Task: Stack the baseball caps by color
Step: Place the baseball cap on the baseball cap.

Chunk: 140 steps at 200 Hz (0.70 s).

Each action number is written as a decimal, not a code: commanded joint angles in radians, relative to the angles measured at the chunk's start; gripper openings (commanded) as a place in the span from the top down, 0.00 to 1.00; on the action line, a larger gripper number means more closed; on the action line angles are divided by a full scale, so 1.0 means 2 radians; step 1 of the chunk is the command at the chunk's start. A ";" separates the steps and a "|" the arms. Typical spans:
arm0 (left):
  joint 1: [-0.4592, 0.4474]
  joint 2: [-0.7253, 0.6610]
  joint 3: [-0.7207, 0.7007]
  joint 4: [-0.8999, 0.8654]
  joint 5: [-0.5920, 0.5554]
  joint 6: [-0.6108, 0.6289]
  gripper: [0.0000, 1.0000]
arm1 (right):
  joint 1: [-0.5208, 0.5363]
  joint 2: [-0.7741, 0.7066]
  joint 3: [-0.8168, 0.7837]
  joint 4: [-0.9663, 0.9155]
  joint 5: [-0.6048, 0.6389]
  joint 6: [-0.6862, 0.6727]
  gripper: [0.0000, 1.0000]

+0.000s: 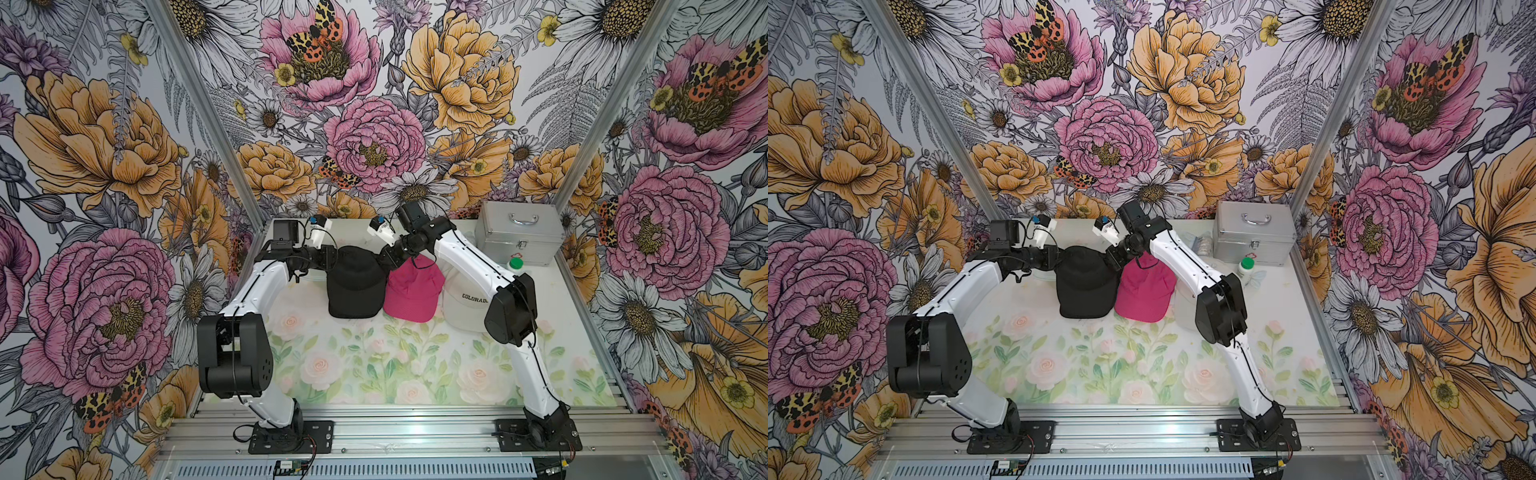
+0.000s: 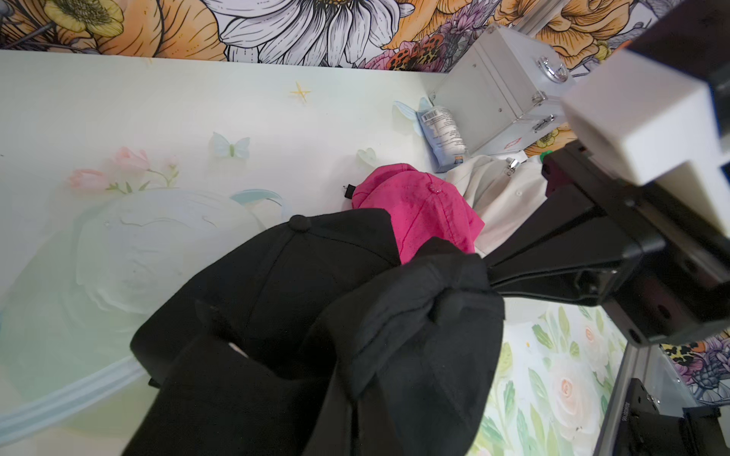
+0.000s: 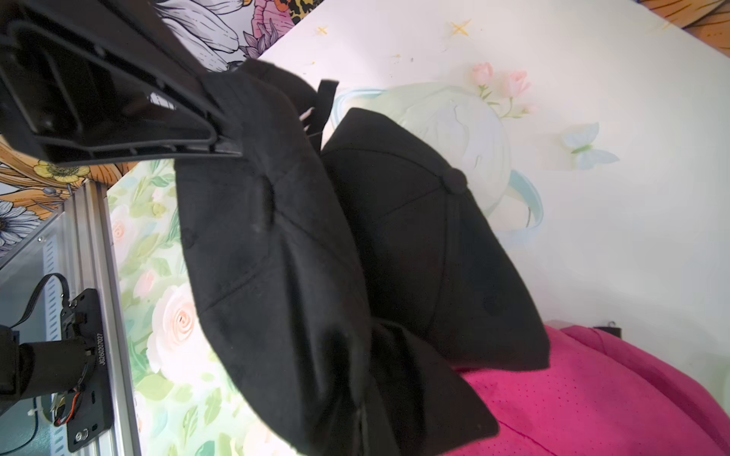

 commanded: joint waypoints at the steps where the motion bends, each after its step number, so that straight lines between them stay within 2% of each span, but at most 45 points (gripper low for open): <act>1: 0.003 0.021 0.018 0.005 -0.012 -0.004 1.00 | -0.007 0.018 0.030 0.006 0.025 0.032 1.00; 40: 0.001 0.081 0.052 0.005 -0.051 -0.019 1.00 | -0.003 0.056 0.052 0.011 0.044 0.063 1.00; 64: -0.003 0.124 0.061 0.005 -0.063 -0.026 1.00 | 0.010 0.074 0.052 0.039 0.090 0.100 1.00; 88: -0.008 0.140 0.057 0.005 -0.085 -0.034 0.90 | 0.026 0.081 0.060 0.055 0.143 0.129 1.00; 97: -0.008 0.135 0.056 0.005 -0.098 -0.041 0.79 | 0.030 0.080 0.066 0.056 0.168 0.138 1.00; 103: -0.009 0.128 0.055 0.005 -0.108 -0.046 0.72 | 0.033 0.078 0.068 0.056 0.183 0.143 0.96; 108: -0.010 0.120 0.054 0.005 -0.121 -0.052 0.66 | 0.035 0.075 0.070 0.057 0.195 0.146 0.91; 119: -0.012 0.100 0.053 0.005 -0.157 -0.068 0.46 | 0.040 0.068 0.072 0.058 0.222 0.150 0.78; 130: -0.017 0.067 0.051 0.005 -0.185 -0.079 0.32 | 0.044 0.060 0.071 0.058 0.243 0.150 0.59; 140: -0.022 0.045 0.048 0.006 -0.216 -0.093 0.19 | 0.047 0.053 0.068 0.058 0.258 0.148 0.52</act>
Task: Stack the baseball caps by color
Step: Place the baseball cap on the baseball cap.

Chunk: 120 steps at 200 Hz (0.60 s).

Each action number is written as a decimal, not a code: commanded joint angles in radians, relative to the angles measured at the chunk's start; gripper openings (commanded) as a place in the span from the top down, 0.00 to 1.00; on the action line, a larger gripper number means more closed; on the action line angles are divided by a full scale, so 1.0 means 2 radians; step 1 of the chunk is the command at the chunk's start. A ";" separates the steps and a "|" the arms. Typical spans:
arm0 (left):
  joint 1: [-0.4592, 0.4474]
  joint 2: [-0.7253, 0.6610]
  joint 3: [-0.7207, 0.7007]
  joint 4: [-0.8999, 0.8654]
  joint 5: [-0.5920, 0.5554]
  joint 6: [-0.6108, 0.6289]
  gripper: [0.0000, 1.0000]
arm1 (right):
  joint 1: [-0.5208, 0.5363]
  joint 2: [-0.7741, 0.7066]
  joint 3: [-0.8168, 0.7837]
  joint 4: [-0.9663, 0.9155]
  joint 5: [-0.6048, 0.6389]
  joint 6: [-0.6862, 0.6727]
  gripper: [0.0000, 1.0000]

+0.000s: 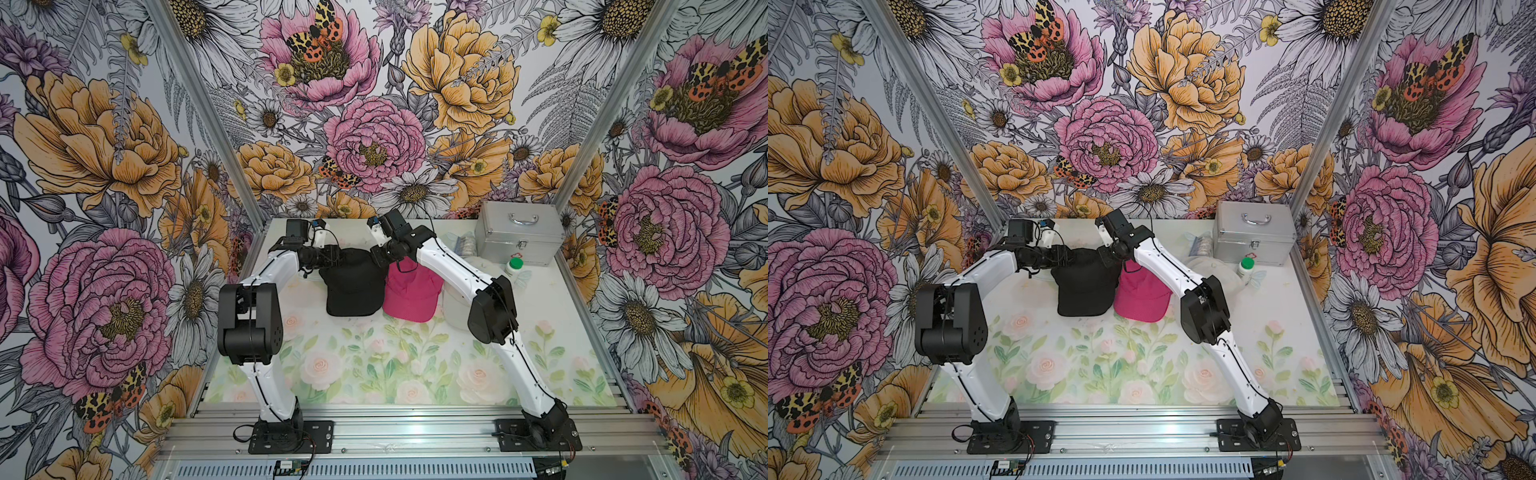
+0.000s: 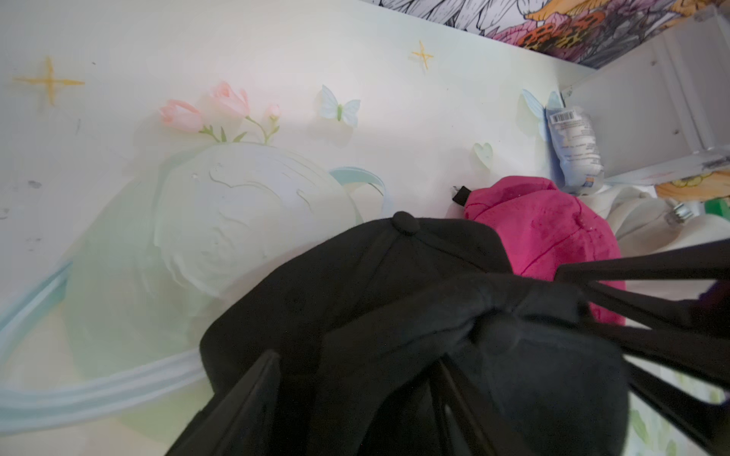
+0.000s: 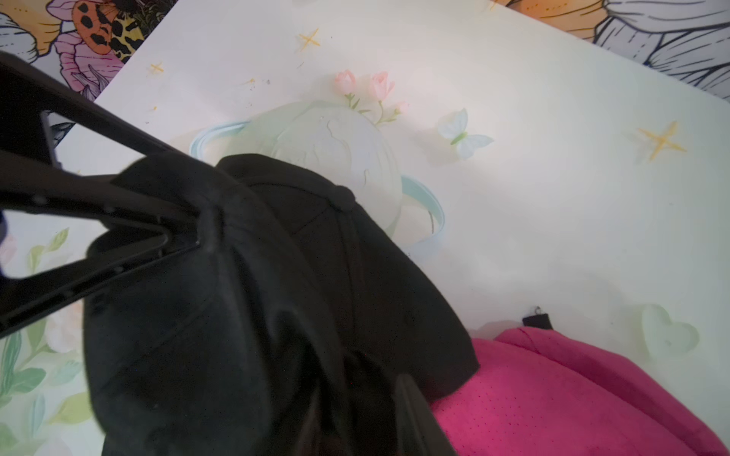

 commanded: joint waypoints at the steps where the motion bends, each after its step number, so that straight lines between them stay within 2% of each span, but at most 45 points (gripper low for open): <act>1: -0.014 -0.065 -0.007 -0.001 -0.098 -0.039 0.18 | 0.011 -0.021 0.008 0.010 0.072 0.013 0.52; 16: -0.027 -0.094 -0.019 -0.001 -0.155 -0.059 0.02 | 0.017 -0.035 0.000 0.009 0.103 0.016 0.45; 26: -0.040 -0.115 -0.031 0.000 -0.201 -0.071 0.01 | 0.022 -0.044 -0.011 0.012 0.132 0.019 0.37; 40: -0.064 -0.144 -0.056 0.005 -0.280 -0.092 0.01 | 0.030 -0.063 -0.036 0.024 0.176 0.023 0.33; 45: -0.071 -0.154 -0.065 0.006 -0.302 -0.102 0.01 | 0.032 -0.071 -0.048 0.032 0.187 0.026 0.25; 47: -0.074 -0.158 -0.068 0.007 -0.311 -0.107 0.01 | 0.032 -0.074 -0.053 0.035 0.191 0.027 0.16; 48: -0.075 -0.160 -0.071 0.007 -0.315 -0.109 0.01 | 0.033 -0.076 -0.054 0.036 0.193 0.028 0.09; 50: -0.078 -0.164 -0.074 0.008 -0.324 -0.114 0.01 | 0.034 -0.078 -0.060 0.039 0.197 0.030 0.03; 64: -0.088 -0.189 -0.103 0.013 -0.368 -0.141 0.01 | 0.037 -0.100 -0.087 0.057 0.215 0.046 0.01; 79: -0.082 -0.220 -0.145 0.032 -0.359 -0.168 0.01 | 0.040 -0.125 -0.123 0.085 0.223 0.056 0.01; 90: -0.063 -0.245 -0.184 0.058 -0.323 -0.194 0.01 | 0.043 -0.150 -0.160 0.122 0.214 0.055 0.01; 103: -0.035 -0.271 -0.227 0.082 -0.282 -0.224 0.01 | 0.047 -0.176 -0.204 0.169 0.171 0.051 0.01; 120: -0.013 -0.312 -0.280 0.101 -0.278 -0.256 0.01 | 0.049 -0.196 -0.240 0.212 0.106 0.058 0.01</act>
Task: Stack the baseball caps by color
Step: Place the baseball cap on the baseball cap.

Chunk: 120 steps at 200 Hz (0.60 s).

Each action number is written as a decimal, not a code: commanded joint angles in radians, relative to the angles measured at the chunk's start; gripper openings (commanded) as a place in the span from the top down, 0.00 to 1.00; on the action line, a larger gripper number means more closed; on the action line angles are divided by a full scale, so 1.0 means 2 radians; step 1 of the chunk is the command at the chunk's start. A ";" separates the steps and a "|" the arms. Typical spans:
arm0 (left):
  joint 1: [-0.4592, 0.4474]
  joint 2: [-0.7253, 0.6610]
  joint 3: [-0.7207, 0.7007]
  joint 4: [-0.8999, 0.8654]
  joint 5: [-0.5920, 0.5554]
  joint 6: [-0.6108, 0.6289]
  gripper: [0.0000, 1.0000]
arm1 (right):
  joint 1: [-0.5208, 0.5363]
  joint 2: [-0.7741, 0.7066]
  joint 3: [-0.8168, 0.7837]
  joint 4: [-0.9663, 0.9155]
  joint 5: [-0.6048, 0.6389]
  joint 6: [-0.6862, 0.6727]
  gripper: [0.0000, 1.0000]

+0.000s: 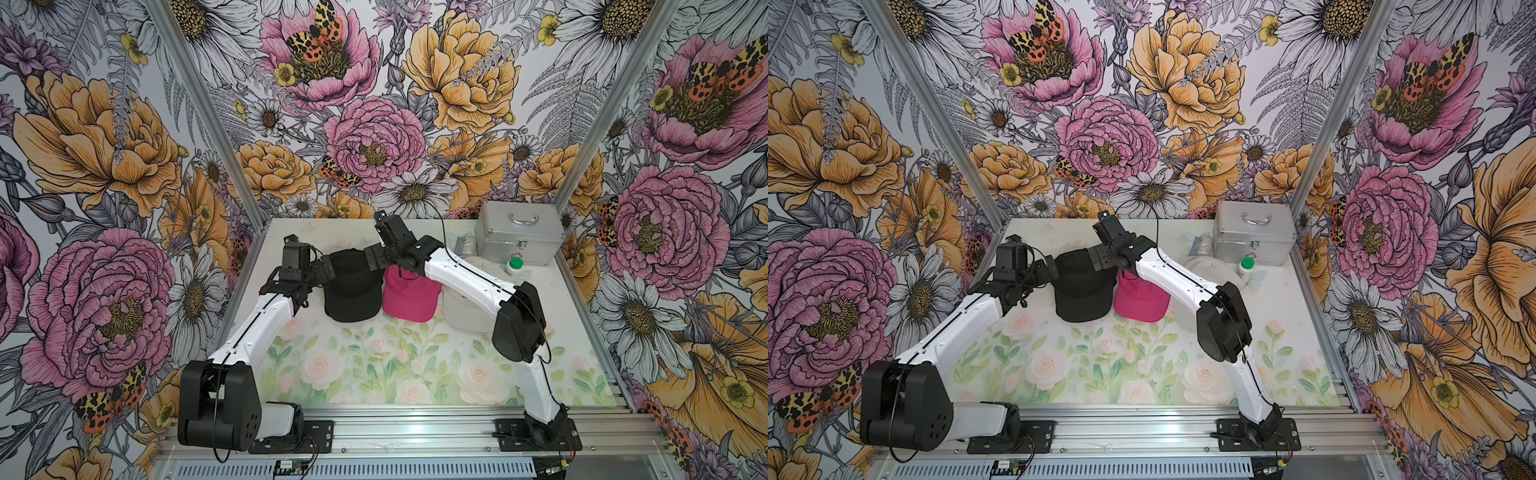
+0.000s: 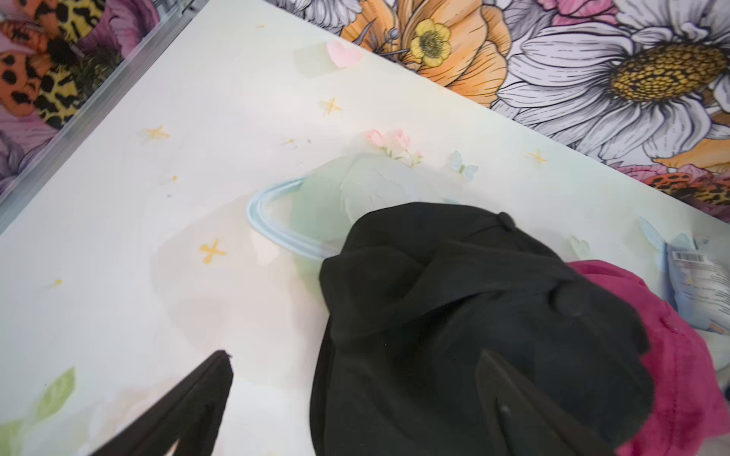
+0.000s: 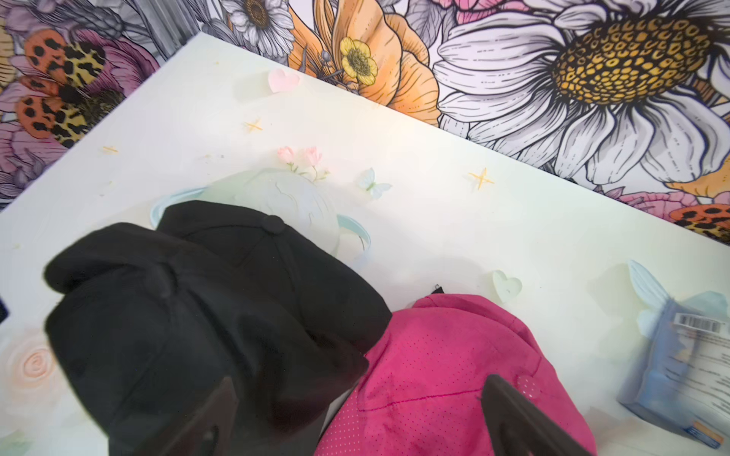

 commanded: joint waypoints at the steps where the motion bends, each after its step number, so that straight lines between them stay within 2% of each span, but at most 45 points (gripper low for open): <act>1: 0.030 -0.050 -0.057 0.046 0.012 -0.072 0.01 | 0.006 -0.035 -0.040 0.098 -0.067 0.015 0.01; 20: 0.043 -0.104 -0.117 0.059 -0.009 -0.099 0.01 | 0.015 -0.029 -0.040 0.108 -0.130 0.003 0.01; 33: 0.058 -0.128 -0.150 0.068 0.008 -0.108 0.01 | 0.029 -0.018 -0.029 0.108 -0.144 -0.005 0.01; 58: 0.077 -0.140 -0.174 0.067 0.054 -0.111 0.01 | 0.053 0.011 0.004 0.107 -0.089 0.006 0.01; 78: 0.072 -0.141 -0.186 0.083 0.086 -0.127 0.01 | 0.066 0.037 0.032 0.108 -0.040 0.019 0.01; 96: 0.057 -0.139 -0.189 0.085 0.085 -0.139 0.01 | 0.075 0.061 0.056 0.107 0.000 0.020 0.02; 120: 0.049 -0.138 -0.188 0.069 0.055 -0.150 0.01 | 0.077 0.087 0.084 0.108 -0.026 0.029 0.04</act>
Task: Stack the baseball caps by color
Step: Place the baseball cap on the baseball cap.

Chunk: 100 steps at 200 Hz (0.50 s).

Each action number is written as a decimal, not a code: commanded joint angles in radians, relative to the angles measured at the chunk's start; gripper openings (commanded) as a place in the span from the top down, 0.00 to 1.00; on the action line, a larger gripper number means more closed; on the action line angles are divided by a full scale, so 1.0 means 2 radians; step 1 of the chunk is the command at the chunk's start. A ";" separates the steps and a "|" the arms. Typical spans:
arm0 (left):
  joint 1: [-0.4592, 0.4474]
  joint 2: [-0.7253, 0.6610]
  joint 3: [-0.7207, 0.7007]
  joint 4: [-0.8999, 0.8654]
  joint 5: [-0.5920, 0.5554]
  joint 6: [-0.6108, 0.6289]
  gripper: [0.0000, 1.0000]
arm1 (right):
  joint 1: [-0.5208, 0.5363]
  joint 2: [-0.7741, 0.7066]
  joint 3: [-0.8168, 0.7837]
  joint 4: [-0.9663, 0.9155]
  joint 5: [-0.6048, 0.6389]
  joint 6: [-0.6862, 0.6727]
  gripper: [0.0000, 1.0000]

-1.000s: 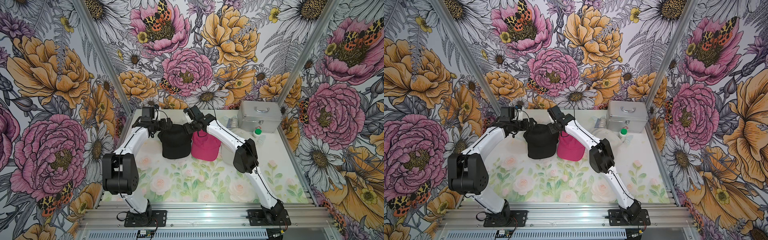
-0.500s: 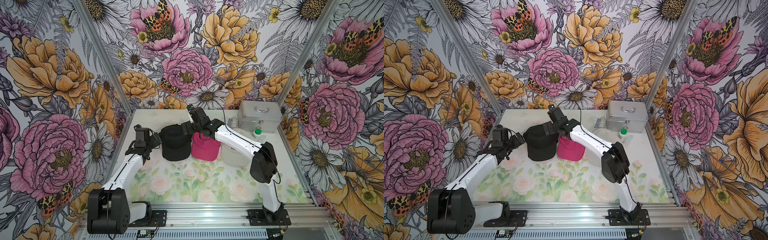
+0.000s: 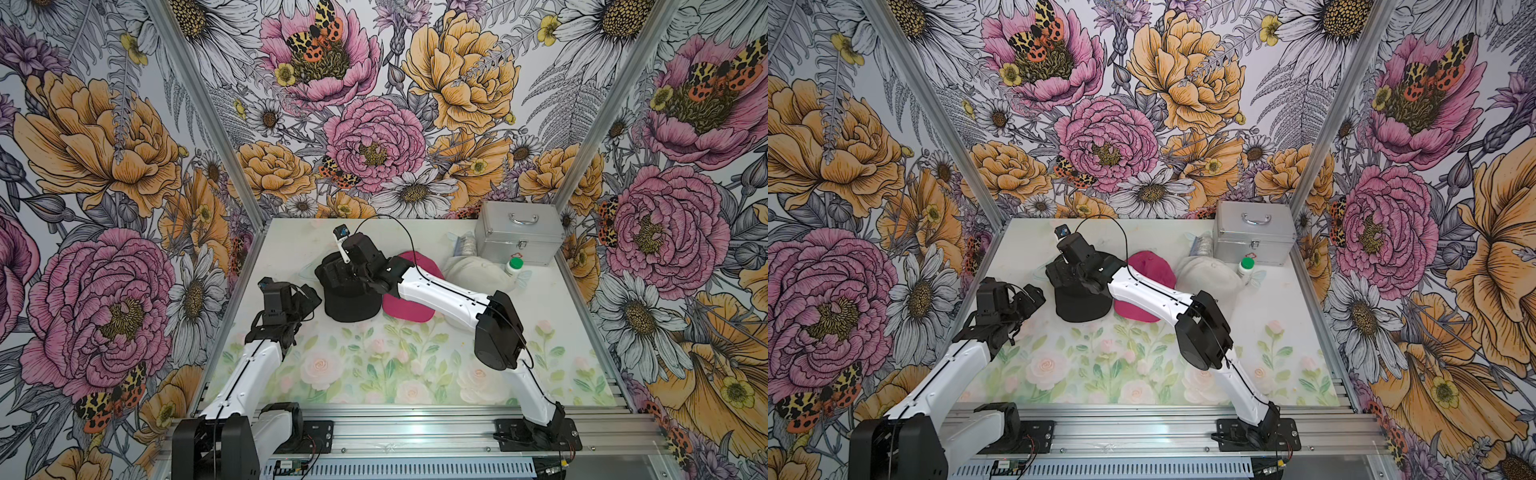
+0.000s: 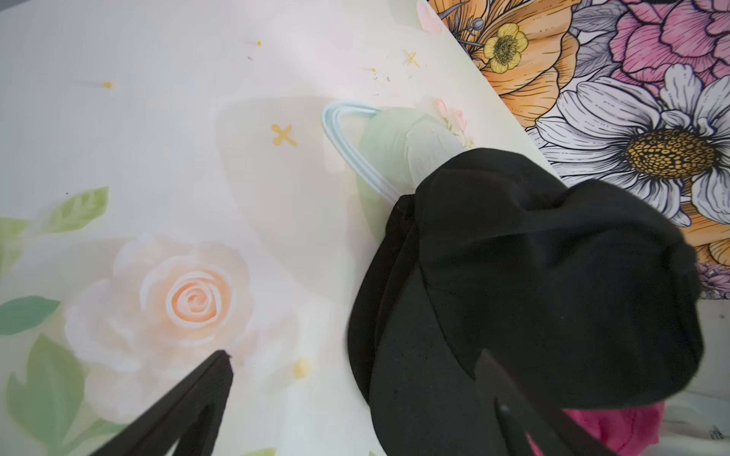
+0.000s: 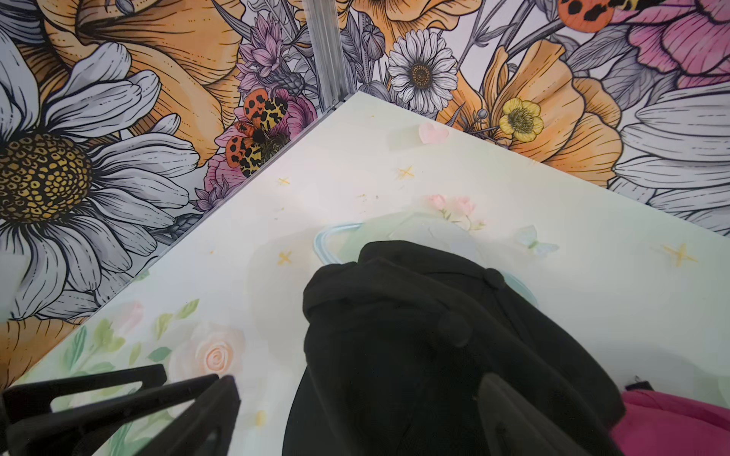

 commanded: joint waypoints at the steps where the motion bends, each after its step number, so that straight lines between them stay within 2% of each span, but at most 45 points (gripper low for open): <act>1: -0.007 -0.005 -0.004 0.010 -0.005 -0.022 0.01 | -0.005 0.023 0.035 0.008 0.007 0.015 0.04; 17: -0.006 -0.004 -0.004 0.010 -0.006 -0.028 0.01 | -0.001 0.031 0.050 0.008 -0.015 0.014 0.04; 73: -0.004 0.022 -0.006 0.028 0.028 -0.031 0.01 | 0.004 0.003 0.041 0.008 0.005 0.032 0.01; 100: 0.000 0.041 -0.012 0.059 0.063 -0.042 0.01 | 0.005 -0.015 0.037 0.009 -0.045 0.030 0.01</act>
